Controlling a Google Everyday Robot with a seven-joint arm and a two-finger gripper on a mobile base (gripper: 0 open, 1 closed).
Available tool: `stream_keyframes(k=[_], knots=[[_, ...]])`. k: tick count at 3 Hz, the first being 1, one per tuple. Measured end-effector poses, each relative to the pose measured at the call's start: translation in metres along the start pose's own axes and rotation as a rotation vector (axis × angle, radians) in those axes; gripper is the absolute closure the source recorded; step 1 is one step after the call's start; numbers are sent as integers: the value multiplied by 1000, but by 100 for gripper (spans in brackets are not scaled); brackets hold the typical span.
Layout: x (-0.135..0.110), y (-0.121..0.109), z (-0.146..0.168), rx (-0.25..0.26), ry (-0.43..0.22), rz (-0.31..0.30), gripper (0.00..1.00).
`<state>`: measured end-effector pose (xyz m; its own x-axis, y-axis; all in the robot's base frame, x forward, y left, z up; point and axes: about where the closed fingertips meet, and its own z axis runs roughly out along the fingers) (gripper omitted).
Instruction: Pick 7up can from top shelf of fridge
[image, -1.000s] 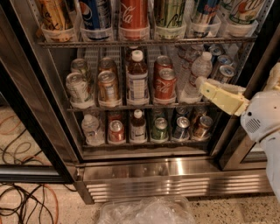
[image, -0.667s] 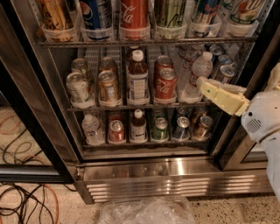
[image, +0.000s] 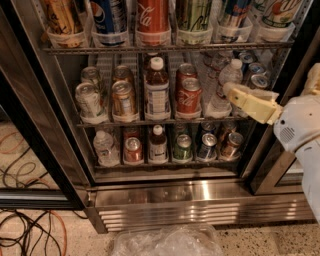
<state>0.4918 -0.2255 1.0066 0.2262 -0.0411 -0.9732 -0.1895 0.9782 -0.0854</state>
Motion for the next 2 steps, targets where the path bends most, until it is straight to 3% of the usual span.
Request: stream_keyframes(k=[2], knots=[[-3, -9, 23, 1, -1, 30, 0]])
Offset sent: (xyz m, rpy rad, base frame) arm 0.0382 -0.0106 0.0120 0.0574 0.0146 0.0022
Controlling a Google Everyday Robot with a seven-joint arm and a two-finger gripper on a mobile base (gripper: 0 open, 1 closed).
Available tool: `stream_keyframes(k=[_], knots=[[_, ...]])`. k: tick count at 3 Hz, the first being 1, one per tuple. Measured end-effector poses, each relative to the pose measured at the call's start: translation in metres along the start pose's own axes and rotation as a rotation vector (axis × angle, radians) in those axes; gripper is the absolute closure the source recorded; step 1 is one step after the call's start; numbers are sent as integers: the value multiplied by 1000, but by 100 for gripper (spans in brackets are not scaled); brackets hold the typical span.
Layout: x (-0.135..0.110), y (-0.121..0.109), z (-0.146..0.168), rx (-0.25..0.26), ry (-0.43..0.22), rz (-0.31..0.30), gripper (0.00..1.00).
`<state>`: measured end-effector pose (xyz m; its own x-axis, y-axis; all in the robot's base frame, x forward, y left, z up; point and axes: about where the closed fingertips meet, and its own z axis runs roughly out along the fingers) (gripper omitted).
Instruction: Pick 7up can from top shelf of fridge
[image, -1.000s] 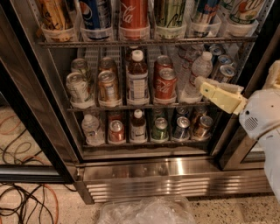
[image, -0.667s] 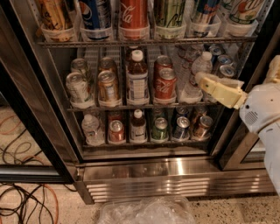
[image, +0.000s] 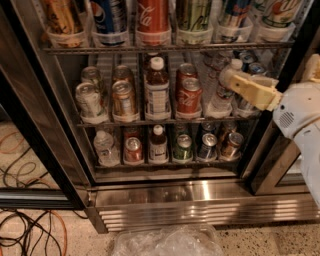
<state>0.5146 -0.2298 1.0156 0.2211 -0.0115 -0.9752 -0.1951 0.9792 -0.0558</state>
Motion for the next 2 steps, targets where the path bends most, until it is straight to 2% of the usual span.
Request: stream_keyframes(k=[1, 2], knots=[[-16, -11, 14, 3, -31, 60, 0], [-16, -12, 18, 11, -31, 57, 0]])
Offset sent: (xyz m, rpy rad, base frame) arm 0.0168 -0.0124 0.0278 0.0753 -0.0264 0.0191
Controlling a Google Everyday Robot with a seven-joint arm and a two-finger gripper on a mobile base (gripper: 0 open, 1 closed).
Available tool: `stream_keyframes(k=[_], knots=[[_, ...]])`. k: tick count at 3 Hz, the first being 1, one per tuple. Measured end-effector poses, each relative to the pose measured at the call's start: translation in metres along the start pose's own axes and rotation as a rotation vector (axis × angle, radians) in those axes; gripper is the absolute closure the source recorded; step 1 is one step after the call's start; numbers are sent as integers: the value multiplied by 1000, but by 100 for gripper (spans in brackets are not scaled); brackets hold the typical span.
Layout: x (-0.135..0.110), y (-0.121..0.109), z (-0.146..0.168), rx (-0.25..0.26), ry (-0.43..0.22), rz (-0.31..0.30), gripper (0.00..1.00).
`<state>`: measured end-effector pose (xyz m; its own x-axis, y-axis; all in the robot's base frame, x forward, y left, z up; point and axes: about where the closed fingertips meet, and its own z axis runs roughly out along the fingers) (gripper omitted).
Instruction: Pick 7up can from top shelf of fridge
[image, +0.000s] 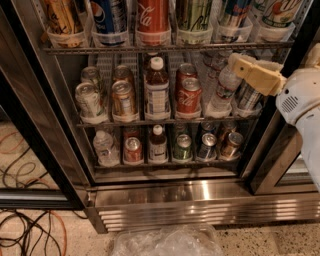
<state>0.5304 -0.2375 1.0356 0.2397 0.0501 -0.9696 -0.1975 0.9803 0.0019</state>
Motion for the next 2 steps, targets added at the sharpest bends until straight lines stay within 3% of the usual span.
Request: stream_keyframes(k=[2], knots=[[-3, -11, 24, 63, -19, -47, 0]])
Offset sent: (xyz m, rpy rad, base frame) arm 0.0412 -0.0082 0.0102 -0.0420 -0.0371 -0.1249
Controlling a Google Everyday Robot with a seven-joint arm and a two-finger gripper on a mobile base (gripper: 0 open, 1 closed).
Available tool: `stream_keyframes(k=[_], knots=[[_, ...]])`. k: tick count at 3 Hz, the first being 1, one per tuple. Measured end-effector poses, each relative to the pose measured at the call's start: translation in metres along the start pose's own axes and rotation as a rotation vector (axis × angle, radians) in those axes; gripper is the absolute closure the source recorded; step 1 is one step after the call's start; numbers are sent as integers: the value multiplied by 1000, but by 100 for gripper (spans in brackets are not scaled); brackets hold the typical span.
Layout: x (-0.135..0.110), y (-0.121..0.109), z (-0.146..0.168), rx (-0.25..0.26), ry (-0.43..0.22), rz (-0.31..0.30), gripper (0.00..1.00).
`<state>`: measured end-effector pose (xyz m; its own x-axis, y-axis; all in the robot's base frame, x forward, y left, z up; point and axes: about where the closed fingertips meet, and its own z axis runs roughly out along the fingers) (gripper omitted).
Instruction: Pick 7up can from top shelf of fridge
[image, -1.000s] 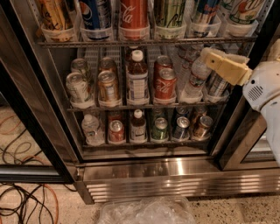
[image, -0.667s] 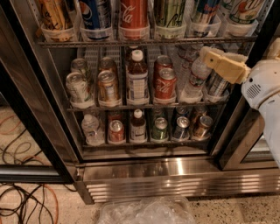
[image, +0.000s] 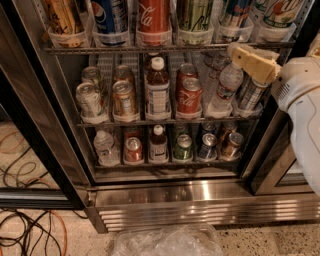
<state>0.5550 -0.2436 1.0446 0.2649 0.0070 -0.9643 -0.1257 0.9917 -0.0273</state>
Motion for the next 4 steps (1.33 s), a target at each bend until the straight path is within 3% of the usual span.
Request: stream_keyframes(k=[3, 4], knots=[[-1, -21, 15, 109, -21, -9, 0], [-1, -21, 15, 109, -21, -9, 0]])
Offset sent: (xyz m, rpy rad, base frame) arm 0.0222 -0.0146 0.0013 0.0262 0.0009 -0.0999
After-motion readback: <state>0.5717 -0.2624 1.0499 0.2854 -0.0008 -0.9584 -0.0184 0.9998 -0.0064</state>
